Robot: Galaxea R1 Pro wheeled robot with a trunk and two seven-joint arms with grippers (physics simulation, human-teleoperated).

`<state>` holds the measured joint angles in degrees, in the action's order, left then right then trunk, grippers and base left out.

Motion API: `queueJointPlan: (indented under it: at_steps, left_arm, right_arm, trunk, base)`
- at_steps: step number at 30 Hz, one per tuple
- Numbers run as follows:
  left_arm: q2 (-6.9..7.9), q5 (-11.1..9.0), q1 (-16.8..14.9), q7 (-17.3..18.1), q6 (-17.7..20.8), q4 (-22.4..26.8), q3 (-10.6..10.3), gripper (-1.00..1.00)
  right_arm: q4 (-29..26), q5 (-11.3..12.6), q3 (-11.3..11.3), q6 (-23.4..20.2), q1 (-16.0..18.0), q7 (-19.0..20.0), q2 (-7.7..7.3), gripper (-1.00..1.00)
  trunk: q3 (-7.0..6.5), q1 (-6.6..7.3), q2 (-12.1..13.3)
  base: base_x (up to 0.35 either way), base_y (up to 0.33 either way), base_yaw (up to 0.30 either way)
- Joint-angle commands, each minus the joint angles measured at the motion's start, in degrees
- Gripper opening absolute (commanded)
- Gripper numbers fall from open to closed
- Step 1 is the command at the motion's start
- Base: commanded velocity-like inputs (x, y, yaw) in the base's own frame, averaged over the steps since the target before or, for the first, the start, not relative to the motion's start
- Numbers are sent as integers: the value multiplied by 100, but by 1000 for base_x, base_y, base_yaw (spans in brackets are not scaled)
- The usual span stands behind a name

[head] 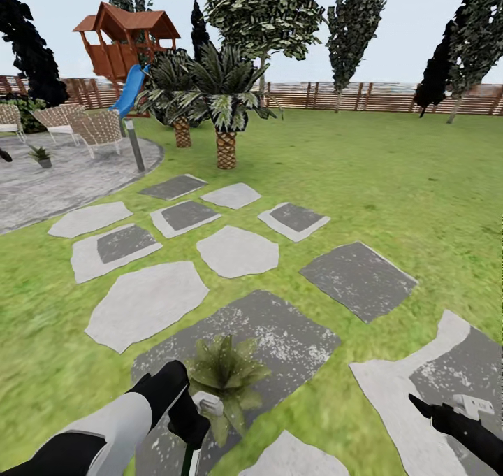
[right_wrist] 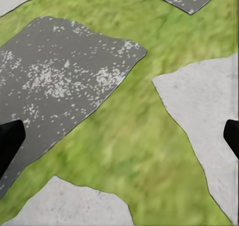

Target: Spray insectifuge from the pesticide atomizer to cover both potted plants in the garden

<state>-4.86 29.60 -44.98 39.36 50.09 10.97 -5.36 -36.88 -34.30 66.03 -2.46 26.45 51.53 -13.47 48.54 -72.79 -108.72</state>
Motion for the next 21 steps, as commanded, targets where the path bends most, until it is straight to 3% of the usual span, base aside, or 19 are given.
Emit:
queueJointPlan:
  at_steps: [1, 9, 14, 19, 21]
  left_arm:
    - [2, 19, -2, 49, 18, 11, -45, -100]
    - [2, 19, -2, 49, 18, 11, -36, -100]
    - [17, 22, -13, 75, 51, 85, -26, -100]
    - [105, 53, -95, 104, 618, 616, -28, -100]
    - [115, 54, -209, 110, 668, 736, -35, -100]
  right_arm:
    - [-3, -25, 32, -26, 9, 40, 2, 100]
    - [-3, -25, 32, -26, 9, 34, 2, 100]
    - [-3, -25, 32, -26, 9, 33, 2, 100]
    - [-1, -28, 32, -26, 9, 32, 2, 100]
    - [-2, -26, 32, -26, 9, 32, 2, 100]
  trunk:
    - [5, 1, -3]
    - [5, 1, -3]
    - [5, 1, -3]
    - [5, 1, -3]
    - [5, 1, -3]
  base:
    - [0, -322, 11]
    - [7, -316, 79]
    - [19, -84, 151]
    - [1, -4, 9]
    - [0, 0, 0]
